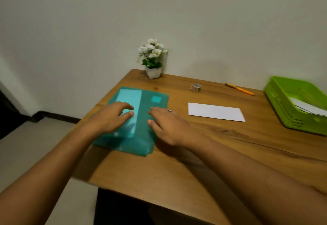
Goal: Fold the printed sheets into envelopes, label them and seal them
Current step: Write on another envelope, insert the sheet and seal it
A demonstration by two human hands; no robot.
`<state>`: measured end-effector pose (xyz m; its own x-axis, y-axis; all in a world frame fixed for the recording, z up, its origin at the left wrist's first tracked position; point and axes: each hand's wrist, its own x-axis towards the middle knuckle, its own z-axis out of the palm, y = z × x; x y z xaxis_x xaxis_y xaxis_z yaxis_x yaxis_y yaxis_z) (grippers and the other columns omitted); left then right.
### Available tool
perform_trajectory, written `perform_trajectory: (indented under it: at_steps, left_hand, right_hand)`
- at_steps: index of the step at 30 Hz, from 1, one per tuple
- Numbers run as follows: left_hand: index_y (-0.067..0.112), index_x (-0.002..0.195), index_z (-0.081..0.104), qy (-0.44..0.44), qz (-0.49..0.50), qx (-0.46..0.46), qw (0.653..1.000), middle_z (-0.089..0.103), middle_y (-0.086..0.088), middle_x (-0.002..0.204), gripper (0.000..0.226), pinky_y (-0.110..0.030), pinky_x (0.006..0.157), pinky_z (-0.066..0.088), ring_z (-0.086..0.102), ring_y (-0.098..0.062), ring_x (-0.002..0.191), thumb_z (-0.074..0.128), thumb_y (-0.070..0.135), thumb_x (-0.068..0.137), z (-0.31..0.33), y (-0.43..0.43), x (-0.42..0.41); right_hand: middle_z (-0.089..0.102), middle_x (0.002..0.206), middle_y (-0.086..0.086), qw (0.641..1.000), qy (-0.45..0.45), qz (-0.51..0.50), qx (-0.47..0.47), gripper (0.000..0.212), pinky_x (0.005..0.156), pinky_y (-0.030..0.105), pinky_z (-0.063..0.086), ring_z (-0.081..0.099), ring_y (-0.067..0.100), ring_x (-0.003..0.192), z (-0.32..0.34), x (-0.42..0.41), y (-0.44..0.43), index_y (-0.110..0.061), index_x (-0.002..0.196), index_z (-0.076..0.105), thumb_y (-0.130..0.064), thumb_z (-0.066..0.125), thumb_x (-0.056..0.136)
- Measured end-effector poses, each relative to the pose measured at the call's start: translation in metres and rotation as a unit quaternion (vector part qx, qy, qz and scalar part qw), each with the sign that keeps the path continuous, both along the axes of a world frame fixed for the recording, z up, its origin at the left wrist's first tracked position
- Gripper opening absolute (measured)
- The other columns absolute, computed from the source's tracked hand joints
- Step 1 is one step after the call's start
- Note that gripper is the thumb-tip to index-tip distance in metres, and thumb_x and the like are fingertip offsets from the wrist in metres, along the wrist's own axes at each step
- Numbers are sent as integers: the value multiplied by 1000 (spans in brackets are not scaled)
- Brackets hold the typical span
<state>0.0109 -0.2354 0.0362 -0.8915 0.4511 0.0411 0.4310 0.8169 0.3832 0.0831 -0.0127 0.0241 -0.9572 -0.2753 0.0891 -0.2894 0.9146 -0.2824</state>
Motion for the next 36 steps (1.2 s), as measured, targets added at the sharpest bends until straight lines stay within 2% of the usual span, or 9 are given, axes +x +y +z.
perform_trajectory:
  at_steps: [5,9,12,15,17,23,26,31,36]
  left_hand:
    - [24,106,77,-88,8,34,995,74,11,110,27,-33,92,53,67,-8,101,60,44,100,-5,-59,17]
    - [26,87,79,-187,-24,114,976,71,23,120,26,-36,107,48,64,4,112,66,46,95,-3,-78,30]
    - [37,90,76,-233,-59,79,967,55,26,142,4,-36,115,40,49,3,131,77,41,88,-9,-90,40]
    - [52,135,57,-139,-70,18,988,40,30,151,53,-29,118,36,39,3,140,78,44,87,-28,-98,48]
    - [51,143,51,-55,-78,9,995,39,31,153,56,-29,120,32,32,6,144,71,50,91,-37,-98,52]
    - [38,119,73,173,-80,-20,982,70,19,127,29,-28,87,55,64,-4,118,53,48,101,-49,-88,54]
    - [32,109,72,222,-55,-31,973,75,11,96,27,-30,57,43,69,-15,85,48,44,102,-48,-79,54]
    - [26,100,60,242,26,-31,970,55,7,66,17,-30,47,30,50,-18,55,47,37,105,-46,-68,51]
    - [25,101,65,252,47,-1,967,58,9,66,16,-25,45,28,44,-11,53,53,36,103,-48,-63,51]
  right_hand:
    - [68,116,3,997,-46,50,-29,34,95,47,51,62,24,107,-5,-12,-49,-19,116,67,-38,41,106]
    - [65,117,1,995,-80,55,-12,30,98,47,50,58,23,109,-8,-20,-56,-24,117,69,-44,54,102]
    - [58,123,-1,994,-95,53,10,54,98,45,49,53,21,113,-6,-17,-59,-26,130,63,-66,59,93]
    - [53,127,-2,991,-93,70,64,83,96,43,50,49,19,114,-6,-9,-64,-27,138,54,-86,57,79]
    - [51,129,1,988,-68,80,110,90,94,42,49,48,21,115,-8,-6,-66,-24,140,51,-89,55,77]
    - [53,138,5,985,-6,118,126,86,94,43,52,55,27,119,-11,1,-72,-26,150,38,-80,55,86]
    - [48,142,3,982,17,170,86,63,91,43,53,57,26,117,-9,7,-75,-28,145,41,-61,60,95]
    - [43,151,7,978,43,158,132,36,81,43,54,60,30,115,-3,12,-87,-23,134,53,-42,56,103]
    - [51,115,10,959,77,130,242,22,62,43,45,63,31,92,-3,6,-99,-9,124,59,-18,51,105]
